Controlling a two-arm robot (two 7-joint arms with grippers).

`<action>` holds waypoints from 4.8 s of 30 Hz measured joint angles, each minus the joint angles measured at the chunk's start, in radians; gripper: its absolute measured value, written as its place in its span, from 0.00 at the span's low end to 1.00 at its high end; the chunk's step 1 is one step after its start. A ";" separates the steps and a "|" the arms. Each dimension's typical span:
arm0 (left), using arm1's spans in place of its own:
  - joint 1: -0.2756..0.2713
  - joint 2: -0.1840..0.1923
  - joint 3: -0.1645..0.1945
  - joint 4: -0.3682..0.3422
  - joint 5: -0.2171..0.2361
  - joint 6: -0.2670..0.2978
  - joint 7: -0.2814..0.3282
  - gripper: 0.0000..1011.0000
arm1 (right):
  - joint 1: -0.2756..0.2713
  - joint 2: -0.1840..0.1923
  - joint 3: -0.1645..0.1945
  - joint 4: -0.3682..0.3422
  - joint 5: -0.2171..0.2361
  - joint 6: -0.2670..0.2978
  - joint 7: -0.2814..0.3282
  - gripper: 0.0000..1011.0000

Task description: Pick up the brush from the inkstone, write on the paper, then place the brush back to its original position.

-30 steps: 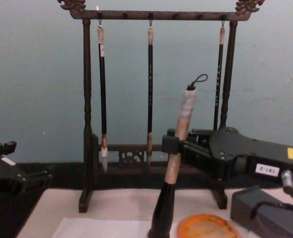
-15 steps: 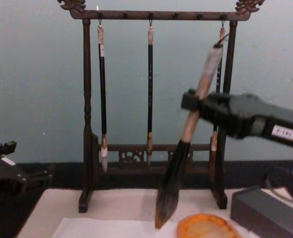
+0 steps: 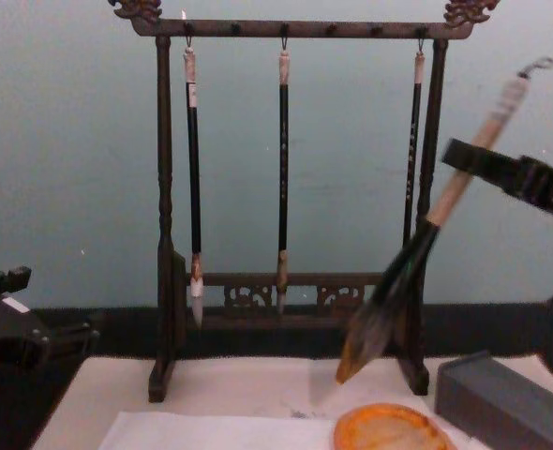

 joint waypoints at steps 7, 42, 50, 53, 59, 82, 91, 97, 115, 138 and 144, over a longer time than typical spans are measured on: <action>0.000 0.000 0.000 0.000 0.000 0.000 0.000 1.00 | -0.039 -0.008 0.058 0.008 0.136 0.101 -0.096 0.16; 0.000 0.000 0.000 0.000 0.000 0.000 0.000 1.00 | -0.077 -0.003 0.063 0.063 0.367 0.212 -0.262 0.16; 0.000 0.000 0.000 0.000 0.000 0.000 0.000 1.00 | -0.068 0.000 0.046 0.081 0.377 0.199 -0.269 0.16; 0.000 0.000 0.000 0.000 0.000 0.000 0.000 1.00 | -0.065 0.000 0.040 0.089 0.382 0.190 -0.272 0.16; 0.000 0.000 0.000 0.000 0.000 0.000 0.000 1.00 | -0.062 -0.001 0.031 0.097 0.395 0.179 -0.276 0.16; 0.000 0.000 0.000 0.000 0.000 0.000 0.000 1.00 | -0.052 -0.011 0.018 0.124 0.446 0.159 -0.300 0.16; 0.000 0.000 0.000 0.000 0.000 0.000 0.000 1.00 | -0.052 -0.018 0.013 0.135 0.469 0.162 -0.308 0.16; 0.000 0.000 0.000 0.000 0.000 0.000 0.000 1.00 | -0.050 -0.019 0.006 0.141 0.478 0.166 -0.314 0.16; 0.000 0.000 0.000 0.000 0.000 0.000 0.000 1.00 | -0.055 -0.018 -0.002 0.143 0.496 0.162 -0.331 0.16; 0.000 0.000 0.000 0.000 0.000 0.000 0.000 1.00 | -0.054 -0.018 -0.001 0.142 0.495 0.163 -0.328 0.57; 0.000 0.000 0.000 0.000 0.000 0.000 0.000 1.00 | -0.054 -0.018 -0.001 0.142 0.495 0.163 -0.327 0.75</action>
